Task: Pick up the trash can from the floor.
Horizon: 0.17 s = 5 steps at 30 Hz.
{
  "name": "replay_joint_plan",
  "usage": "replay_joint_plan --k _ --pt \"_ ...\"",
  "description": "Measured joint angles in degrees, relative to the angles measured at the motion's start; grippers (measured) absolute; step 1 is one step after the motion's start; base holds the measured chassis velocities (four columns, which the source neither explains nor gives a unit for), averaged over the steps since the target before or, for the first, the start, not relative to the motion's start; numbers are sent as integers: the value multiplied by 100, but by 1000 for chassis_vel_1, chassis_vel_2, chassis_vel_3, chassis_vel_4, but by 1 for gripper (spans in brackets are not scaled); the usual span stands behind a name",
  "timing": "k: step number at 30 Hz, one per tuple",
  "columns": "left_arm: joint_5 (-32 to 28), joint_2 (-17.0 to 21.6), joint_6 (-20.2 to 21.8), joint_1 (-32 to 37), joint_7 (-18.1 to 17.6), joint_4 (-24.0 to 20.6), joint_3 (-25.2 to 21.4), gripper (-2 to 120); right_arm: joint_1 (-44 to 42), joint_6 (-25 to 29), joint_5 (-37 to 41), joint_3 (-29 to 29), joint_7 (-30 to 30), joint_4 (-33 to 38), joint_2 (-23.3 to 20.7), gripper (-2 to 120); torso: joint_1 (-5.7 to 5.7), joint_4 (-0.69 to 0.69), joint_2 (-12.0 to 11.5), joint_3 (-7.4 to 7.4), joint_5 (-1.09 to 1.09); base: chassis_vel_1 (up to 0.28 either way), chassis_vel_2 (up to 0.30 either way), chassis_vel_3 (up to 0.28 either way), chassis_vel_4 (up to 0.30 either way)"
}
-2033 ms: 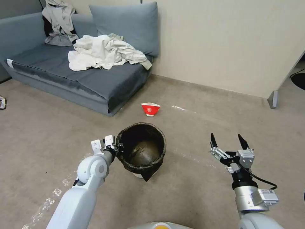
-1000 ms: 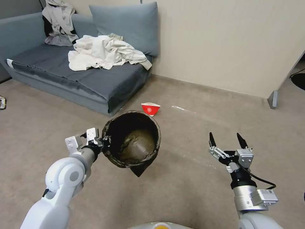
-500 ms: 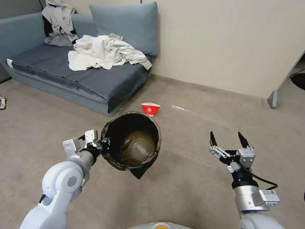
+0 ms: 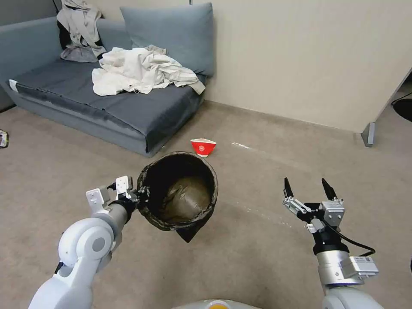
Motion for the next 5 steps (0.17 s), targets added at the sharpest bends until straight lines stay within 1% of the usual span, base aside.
replay_joint_plan --k 5 --pt "5 -3 -2 -5 0 14 1 2 1 1 0 1 4 -5 -4 100 0 0 0 0 0 0 0 0 0"
